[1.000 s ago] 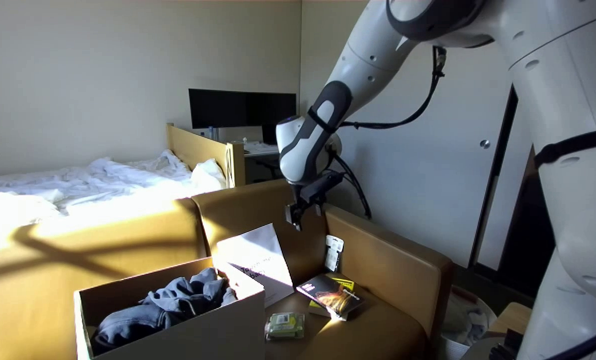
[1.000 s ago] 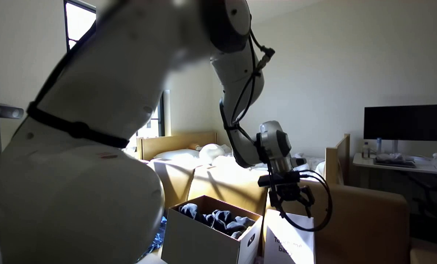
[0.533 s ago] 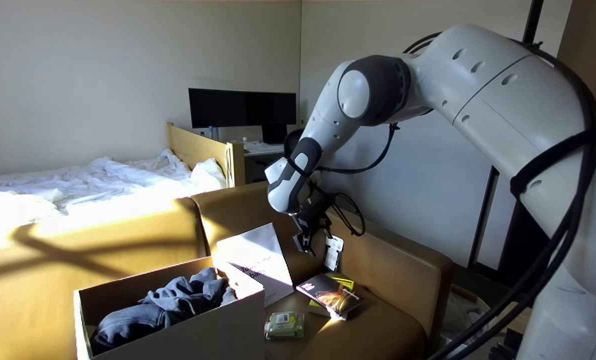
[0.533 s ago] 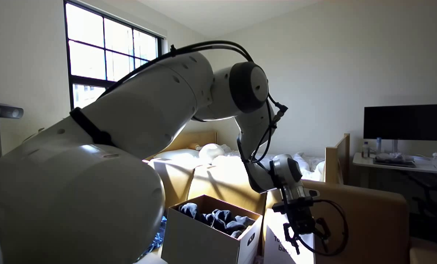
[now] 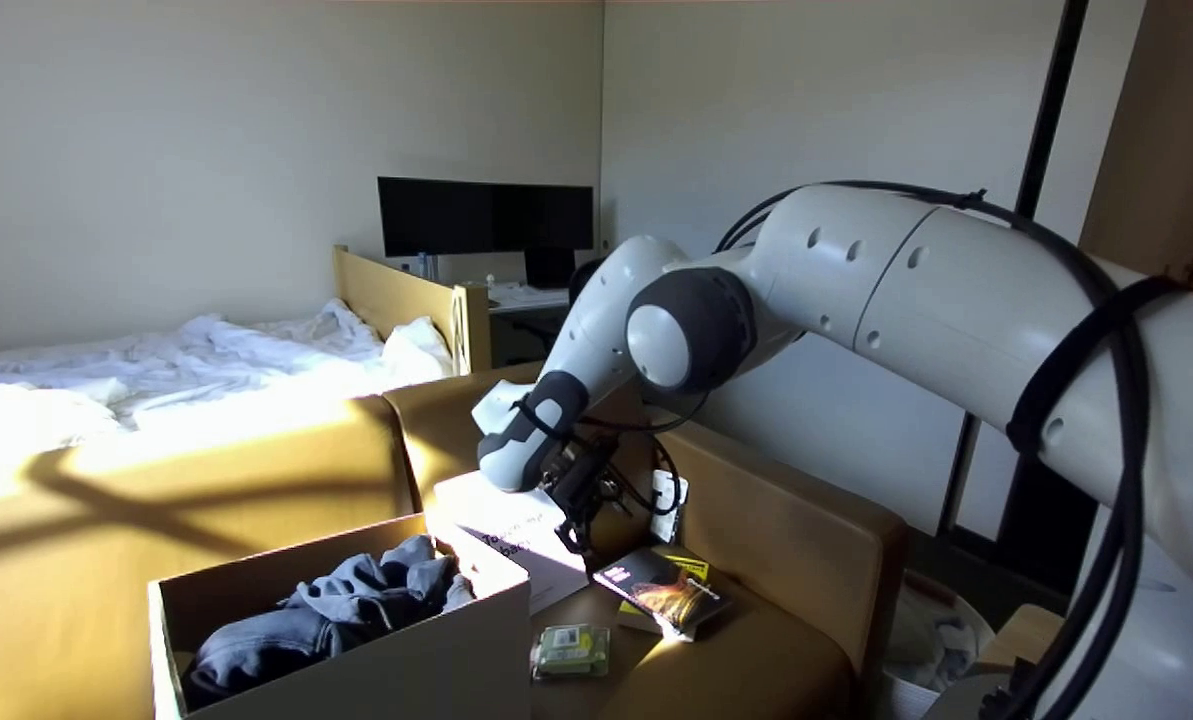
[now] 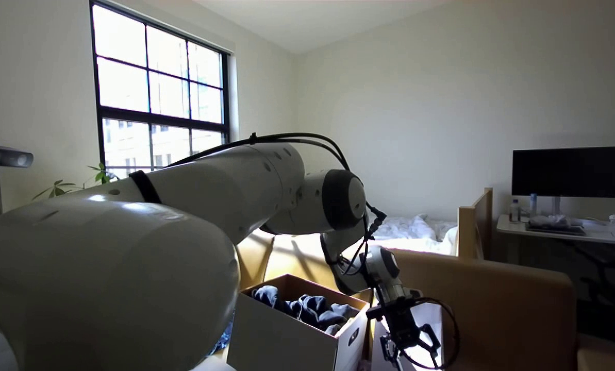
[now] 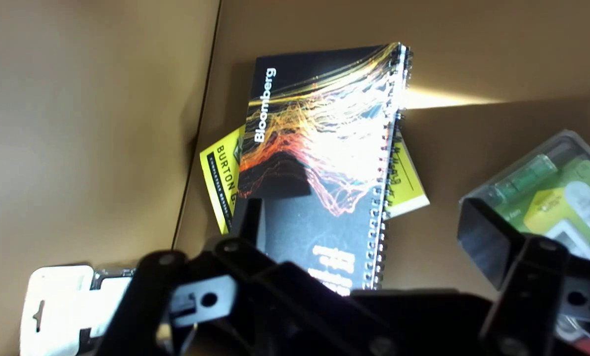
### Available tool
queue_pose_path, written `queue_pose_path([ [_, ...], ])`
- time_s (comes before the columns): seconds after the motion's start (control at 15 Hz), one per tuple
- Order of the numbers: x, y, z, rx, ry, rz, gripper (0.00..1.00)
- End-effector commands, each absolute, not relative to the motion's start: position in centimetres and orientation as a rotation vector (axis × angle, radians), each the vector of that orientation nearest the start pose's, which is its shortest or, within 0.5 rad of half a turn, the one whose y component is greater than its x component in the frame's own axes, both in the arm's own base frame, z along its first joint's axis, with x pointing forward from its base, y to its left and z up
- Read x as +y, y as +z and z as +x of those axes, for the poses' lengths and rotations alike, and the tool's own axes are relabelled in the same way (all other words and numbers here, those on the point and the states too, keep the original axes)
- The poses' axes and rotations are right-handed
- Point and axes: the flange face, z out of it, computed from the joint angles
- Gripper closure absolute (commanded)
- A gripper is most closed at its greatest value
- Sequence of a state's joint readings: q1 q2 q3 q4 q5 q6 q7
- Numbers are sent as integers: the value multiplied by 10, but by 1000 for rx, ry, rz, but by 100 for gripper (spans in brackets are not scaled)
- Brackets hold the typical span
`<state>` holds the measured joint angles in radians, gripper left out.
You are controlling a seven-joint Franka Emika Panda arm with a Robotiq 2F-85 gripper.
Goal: Put the black and yellow books in the box, respectively
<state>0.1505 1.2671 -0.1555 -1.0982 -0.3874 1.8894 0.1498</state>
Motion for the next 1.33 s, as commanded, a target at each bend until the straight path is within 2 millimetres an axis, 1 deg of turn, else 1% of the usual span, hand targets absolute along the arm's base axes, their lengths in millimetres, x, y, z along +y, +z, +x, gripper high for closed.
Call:
queue_pose_path([
  [0.0,-8,-1,691,164,-576,2525,0],
  [0.07,-11,-11,691,161,-583,2512,0],
  [0.13,-14,-16,692,158,-583,2506,0],
  [0.27,-15,-15,694,153,-576,2503,0],
  [0.33,-14,-8,700,122,-536,2512,0],
  [0.4,-10,-7,704,130,-527,2517,0],
  [0.47,-6,-11,705,137,-534,2512,0],
  [0.67,11,-27,708,169,-510,2484,0],
  [0.8,22,-49,702,194,-499,2456,0],
  [0.87,26,-50,690,208,-513,2437,0],
  [0.93,28,-61,686,190,-488,2416,0],
  [1.07,25,-72,679,136,-449,2378,0],
  [1.13,18,-73,680,86,-404,2360,0],
  [1.27,-4,-70,682,-24,-354,2313,0],
])
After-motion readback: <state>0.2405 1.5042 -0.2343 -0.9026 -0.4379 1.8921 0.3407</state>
